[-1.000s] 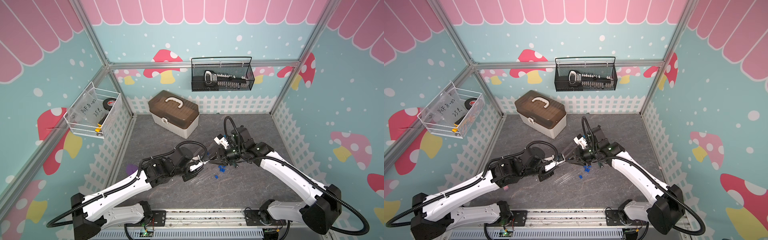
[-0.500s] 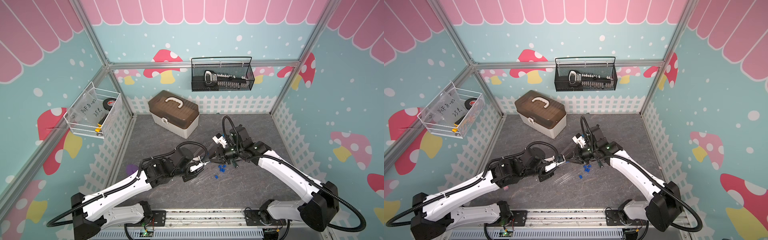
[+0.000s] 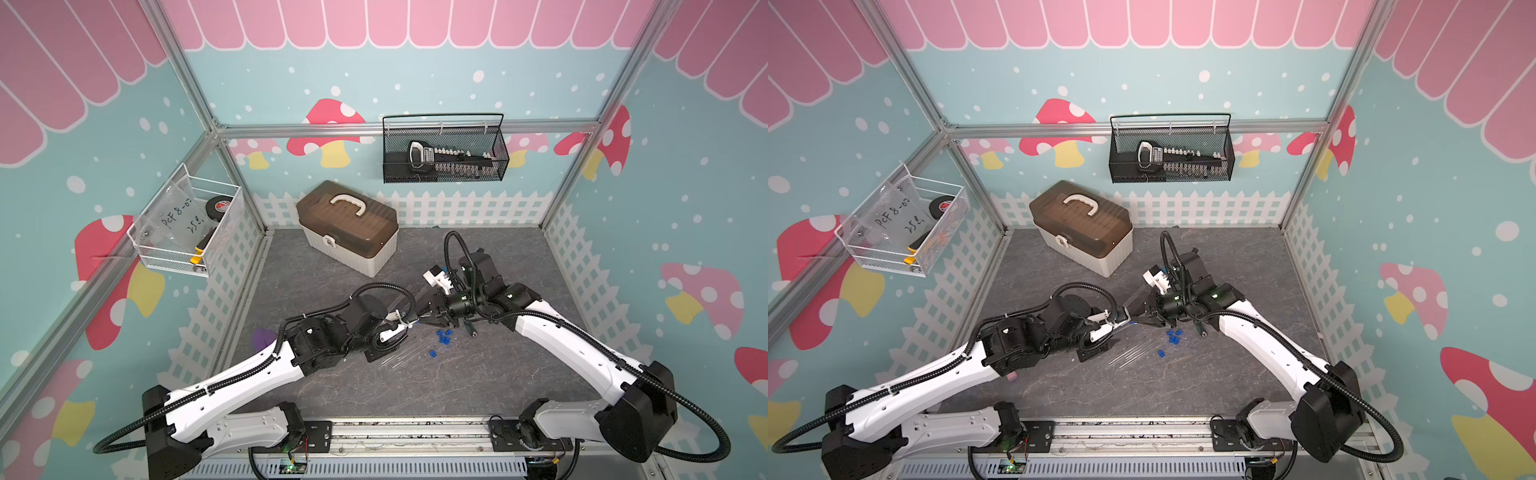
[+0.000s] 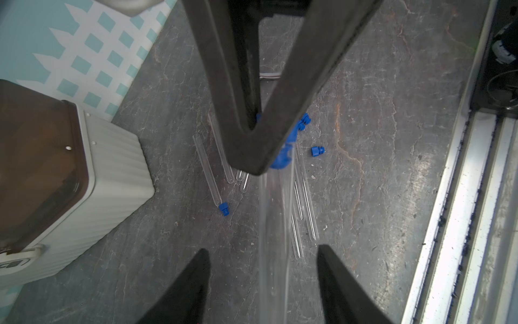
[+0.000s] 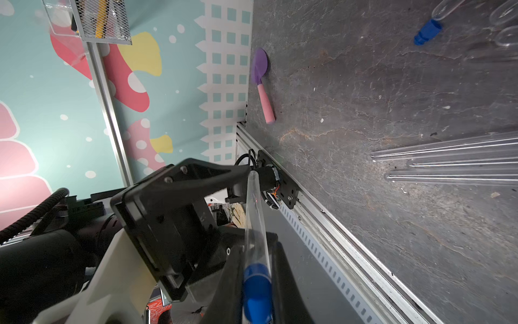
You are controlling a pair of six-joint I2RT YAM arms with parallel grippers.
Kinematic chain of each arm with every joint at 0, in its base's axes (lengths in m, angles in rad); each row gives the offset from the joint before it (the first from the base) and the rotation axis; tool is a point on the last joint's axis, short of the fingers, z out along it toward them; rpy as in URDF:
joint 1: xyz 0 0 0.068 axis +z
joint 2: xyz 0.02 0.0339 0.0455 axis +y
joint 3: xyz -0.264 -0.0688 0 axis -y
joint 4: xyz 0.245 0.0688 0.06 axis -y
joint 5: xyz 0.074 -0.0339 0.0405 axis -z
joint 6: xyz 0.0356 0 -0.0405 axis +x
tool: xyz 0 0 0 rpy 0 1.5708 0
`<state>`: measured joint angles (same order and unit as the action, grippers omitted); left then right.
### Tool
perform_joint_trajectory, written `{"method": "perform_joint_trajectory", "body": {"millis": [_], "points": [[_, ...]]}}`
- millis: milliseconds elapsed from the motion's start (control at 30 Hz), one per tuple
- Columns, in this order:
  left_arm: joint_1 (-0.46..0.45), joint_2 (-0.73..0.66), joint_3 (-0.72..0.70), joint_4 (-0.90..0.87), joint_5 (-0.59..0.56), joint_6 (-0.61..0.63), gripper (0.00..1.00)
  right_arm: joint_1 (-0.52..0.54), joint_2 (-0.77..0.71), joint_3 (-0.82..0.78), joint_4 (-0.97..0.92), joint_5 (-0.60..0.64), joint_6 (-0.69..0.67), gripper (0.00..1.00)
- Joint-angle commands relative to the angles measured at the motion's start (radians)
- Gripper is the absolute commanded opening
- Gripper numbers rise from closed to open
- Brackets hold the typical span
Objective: Remove stoppers from test tubes
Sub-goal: Pick up the test tube at the center of the board.
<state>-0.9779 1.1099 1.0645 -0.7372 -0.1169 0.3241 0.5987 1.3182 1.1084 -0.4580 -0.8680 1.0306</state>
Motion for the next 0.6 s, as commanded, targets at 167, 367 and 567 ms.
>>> {"method": "perform_joint_trajectory", "body": {"millis": [167, 367, 567], "points": [[0.02, 0.006, -0.006, -0.049, 0.09, -0.038, 0.99, 0.006, 0.038, 0.078, -0.019, -0.031, -0.007, 0.05], [0.039, -0.014, -0.032, -0.066, 0.041, -0.021, 0.89, 0.006, 0.046, 0.108, -0.055, -0.037, -0.02, 0.05], [0.059, -0.044, -0.02, -0.072, 0.005, 0.012, 0.7, 0.006, 0.047, 0.117, -0.087, -0.035, -0.037, 0.04]]}}
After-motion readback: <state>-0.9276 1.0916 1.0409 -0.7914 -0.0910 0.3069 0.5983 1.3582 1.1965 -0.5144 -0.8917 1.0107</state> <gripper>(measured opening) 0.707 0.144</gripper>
